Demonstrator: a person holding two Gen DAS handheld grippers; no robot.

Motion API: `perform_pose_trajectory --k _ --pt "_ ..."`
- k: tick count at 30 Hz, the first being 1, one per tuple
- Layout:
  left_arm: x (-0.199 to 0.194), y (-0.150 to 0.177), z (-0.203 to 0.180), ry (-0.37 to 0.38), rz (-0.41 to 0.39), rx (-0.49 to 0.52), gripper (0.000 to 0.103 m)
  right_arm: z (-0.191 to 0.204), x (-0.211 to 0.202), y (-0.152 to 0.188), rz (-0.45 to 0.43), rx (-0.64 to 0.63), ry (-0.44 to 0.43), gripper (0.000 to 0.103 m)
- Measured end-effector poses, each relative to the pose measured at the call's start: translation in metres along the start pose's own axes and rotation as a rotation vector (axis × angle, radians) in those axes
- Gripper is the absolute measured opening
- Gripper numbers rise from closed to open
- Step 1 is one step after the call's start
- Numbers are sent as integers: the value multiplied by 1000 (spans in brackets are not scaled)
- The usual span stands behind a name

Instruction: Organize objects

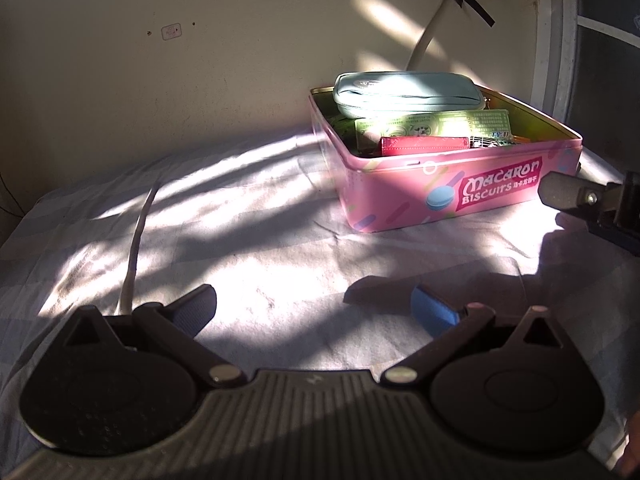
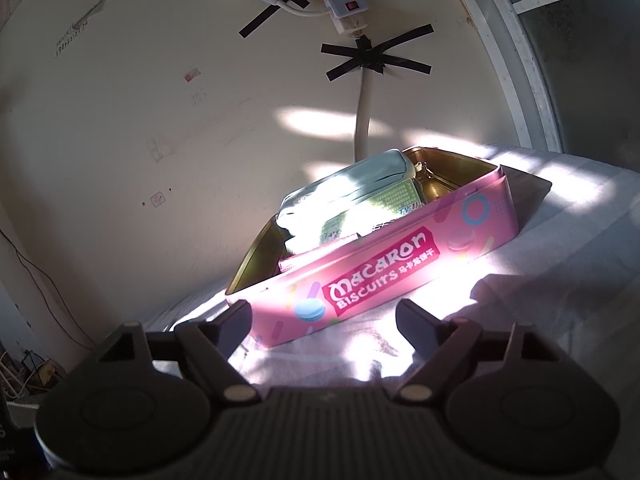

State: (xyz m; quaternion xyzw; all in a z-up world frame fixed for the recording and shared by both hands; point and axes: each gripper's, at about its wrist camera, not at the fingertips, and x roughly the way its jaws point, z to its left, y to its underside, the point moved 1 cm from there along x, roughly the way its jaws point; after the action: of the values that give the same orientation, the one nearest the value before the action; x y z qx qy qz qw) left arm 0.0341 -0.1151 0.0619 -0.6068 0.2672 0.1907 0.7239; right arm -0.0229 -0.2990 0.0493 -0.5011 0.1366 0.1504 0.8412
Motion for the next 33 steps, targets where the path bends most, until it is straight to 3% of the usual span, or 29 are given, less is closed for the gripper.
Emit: perform_pose_trajectory --k 33 --pt "10 4 0 -12 54 -19 103 -2 4 4 8 7 6 84"
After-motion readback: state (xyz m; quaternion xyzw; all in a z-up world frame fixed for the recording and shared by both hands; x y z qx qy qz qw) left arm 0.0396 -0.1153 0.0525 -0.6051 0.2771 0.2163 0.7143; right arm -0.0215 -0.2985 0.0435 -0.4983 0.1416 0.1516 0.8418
